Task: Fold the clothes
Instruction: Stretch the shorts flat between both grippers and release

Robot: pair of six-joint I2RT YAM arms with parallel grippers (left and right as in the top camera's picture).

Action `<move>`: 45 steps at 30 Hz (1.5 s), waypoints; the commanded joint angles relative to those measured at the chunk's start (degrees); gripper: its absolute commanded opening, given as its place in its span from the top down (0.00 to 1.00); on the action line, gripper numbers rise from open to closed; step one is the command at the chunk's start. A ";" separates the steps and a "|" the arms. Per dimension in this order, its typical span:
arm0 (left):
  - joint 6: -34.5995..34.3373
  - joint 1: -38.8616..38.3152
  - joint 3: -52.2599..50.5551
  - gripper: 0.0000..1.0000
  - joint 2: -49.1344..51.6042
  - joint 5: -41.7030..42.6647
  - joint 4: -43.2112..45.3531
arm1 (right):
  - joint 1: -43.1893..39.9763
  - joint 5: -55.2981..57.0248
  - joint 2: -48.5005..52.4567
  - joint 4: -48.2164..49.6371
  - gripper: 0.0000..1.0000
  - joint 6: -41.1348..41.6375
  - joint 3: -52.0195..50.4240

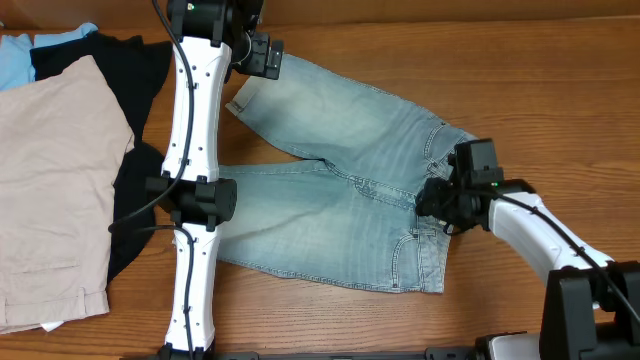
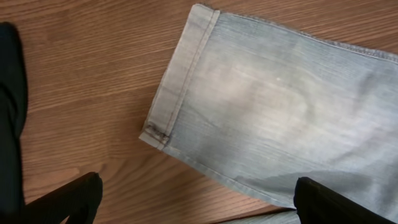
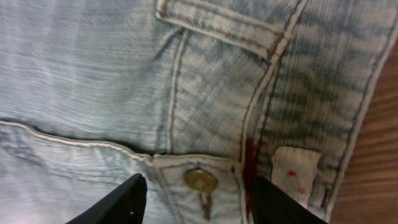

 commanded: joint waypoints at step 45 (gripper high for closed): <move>-0.81 0.79 -2.54 0.00 -1.49 -5.51 -0.66 | -20.39 -3.50 -3.32 18.86 0.00 -11.26 3.78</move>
